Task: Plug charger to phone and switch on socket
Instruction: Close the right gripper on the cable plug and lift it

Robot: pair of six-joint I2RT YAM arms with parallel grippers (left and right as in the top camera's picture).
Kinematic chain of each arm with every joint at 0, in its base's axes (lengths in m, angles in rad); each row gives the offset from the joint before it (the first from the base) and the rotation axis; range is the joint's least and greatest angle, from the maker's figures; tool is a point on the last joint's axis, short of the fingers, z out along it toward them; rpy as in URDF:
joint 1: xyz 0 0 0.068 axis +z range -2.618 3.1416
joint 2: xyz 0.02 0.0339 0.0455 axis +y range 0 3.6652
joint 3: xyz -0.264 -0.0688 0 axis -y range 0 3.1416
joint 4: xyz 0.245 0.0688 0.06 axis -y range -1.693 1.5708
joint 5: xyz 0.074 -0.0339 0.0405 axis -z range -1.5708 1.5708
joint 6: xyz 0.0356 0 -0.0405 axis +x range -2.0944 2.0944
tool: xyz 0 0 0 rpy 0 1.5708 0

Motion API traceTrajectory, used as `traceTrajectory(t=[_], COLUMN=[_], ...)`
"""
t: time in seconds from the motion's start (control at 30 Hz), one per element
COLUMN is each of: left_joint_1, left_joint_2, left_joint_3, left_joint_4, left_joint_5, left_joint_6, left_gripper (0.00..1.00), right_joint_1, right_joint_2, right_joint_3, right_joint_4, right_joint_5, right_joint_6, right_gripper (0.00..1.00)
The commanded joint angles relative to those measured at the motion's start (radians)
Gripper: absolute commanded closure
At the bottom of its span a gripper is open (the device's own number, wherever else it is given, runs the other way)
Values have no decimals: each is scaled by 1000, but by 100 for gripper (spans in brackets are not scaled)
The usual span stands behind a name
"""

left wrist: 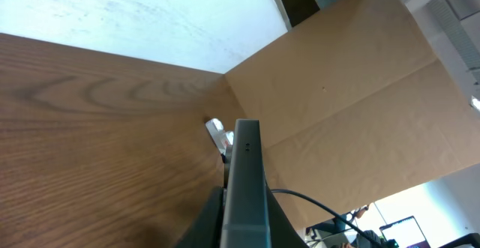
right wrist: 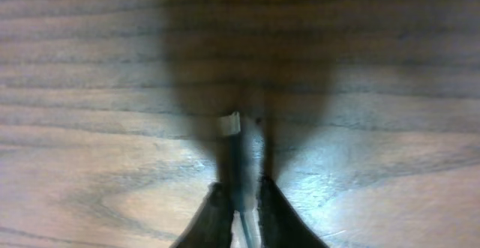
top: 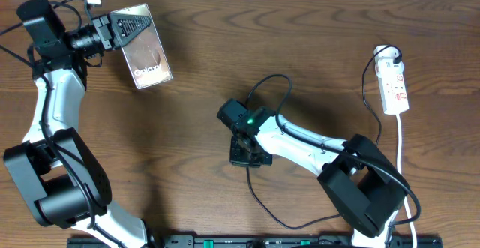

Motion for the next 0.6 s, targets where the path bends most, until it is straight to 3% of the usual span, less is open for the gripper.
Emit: traceTrajectory(t=[0.0, 0.17, 0.3, 0.37, 0.5, 0.57], left_joint_1=[2, 2, 2, 2, 2, 2], left_joint_2=[-21, -21, -21, -21, -21, -21], left_joint_3=[0, 0, 0, 0, 0, 0], left_joint_4=[5, 5, 5, 5, 5, 5], left_joint_5=[31, 31, 31, 31, 31, 31], left_joint_6=[7, 7, 7, 7, 7, 6], left_gripper=[93, 93, 93, 93, 93, 93], right_joint_1=[-3, -7, -20, -30, -58, -74], right_joint_2=[45, 45, 40, 39, 39, 39], right_joint_3=[6, 28, 61, 80, 106, 106], right_joint_4=[-9, -27, -5, 48, 238, 333], right_joint_5=[-2, -3, -88, -195, -607, -786], right_joint_6=[-13, -30, -126, -227, -510, -578], right_gripper=[99, 99, 99, 99, 99, 99])
